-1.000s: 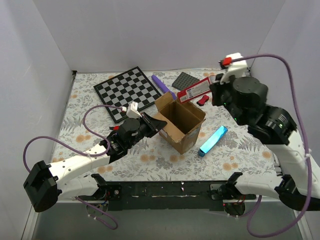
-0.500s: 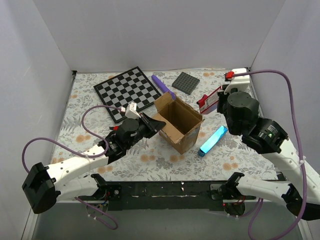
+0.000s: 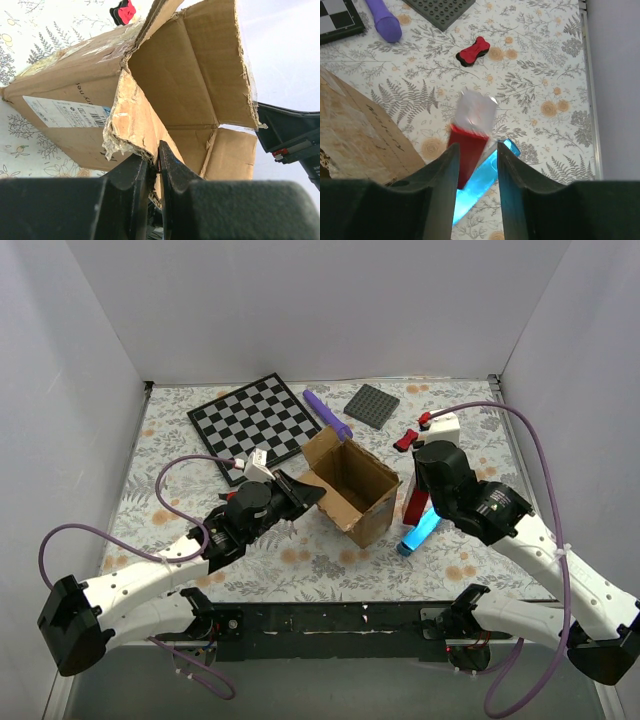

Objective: Unpack the express box

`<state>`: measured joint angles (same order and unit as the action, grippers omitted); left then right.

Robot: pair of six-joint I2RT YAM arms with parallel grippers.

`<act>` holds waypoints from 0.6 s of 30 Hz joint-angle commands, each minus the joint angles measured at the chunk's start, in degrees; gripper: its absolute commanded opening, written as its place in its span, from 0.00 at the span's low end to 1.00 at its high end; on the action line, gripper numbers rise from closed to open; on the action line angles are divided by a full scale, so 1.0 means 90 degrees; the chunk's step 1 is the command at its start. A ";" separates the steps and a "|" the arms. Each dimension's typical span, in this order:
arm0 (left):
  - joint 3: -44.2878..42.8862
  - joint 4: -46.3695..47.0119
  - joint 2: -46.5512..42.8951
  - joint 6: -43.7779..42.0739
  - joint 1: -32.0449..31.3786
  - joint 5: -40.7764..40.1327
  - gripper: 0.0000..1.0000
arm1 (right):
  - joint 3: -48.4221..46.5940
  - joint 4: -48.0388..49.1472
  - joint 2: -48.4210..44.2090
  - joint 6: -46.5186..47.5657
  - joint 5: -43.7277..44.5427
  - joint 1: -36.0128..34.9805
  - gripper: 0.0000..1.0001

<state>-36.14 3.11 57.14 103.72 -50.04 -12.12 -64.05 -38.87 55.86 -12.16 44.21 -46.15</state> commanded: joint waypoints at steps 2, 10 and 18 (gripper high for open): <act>0.0344 -0.1733 0.0301 -0.0499 0.0052 -0.0567 0.09 | -0.0256 0.0354 -0.0054 -0.0201 -0.0195 0.0099 0.55; 0.0032 -0.1713 0.0477 -0.0606 0.0052 -0.0548 0.47 | -0.0588 0.0539 -0.0063 -0.0299 -0.0820 0.0099 0.63; -0.0758 -0.1820 -0.0098 -0.0831 0.0052 -0.0986 0.98 | -0.0715 0.0833 -0.0278 -0.0484 -0.0850 0.0099 0.65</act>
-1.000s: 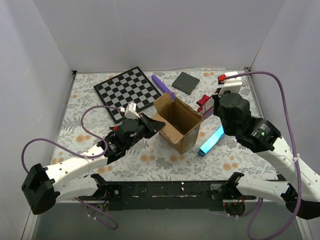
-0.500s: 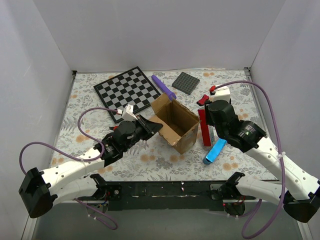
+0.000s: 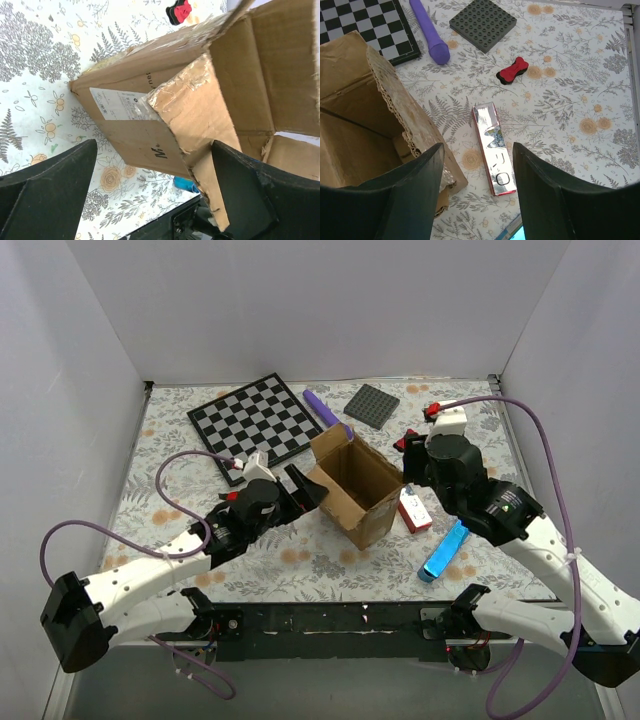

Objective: Unpack the express box

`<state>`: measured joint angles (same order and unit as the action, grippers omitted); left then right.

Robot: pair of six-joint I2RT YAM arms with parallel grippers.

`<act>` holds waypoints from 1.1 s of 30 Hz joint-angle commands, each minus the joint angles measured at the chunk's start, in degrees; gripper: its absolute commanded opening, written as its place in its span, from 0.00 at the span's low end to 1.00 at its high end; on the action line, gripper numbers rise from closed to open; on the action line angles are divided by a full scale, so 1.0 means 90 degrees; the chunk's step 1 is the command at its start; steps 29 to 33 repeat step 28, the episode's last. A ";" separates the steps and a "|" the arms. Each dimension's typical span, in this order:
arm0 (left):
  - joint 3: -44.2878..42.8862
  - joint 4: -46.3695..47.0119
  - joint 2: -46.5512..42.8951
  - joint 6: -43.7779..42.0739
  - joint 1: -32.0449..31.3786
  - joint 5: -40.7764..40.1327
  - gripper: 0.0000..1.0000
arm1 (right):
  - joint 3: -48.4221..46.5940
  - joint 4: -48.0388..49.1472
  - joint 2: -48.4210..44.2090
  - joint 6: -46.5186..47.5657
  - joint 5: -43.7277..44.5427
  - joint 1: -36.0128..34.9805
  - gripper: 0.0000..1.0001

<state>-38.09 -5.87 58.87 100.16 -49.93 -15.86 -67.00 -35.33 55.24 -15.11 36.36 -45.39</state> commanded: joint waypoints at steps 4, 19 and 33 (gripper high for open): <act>-0.1138 -0.1523 -0.0574 -0.0640 0.0040 -0.1118 0.98 | -0.0154 0.0809 -0.0522 -0.0127 0.0110 0.0023 0.65; -0.1559 -0.4474 -0.0955 0.0500 0.0109 -0.3092 0.98 | 0.2278 0.2051 -0.2358 -0.0391 0.0404 0.0023 0.78; -0.1930 -0.4522 -0.0760 0.0638 0.0109 -0.2945 0.98 | 0.2279 0.1797 -0.2505 -0.0303 0.0296 0.0023 0.81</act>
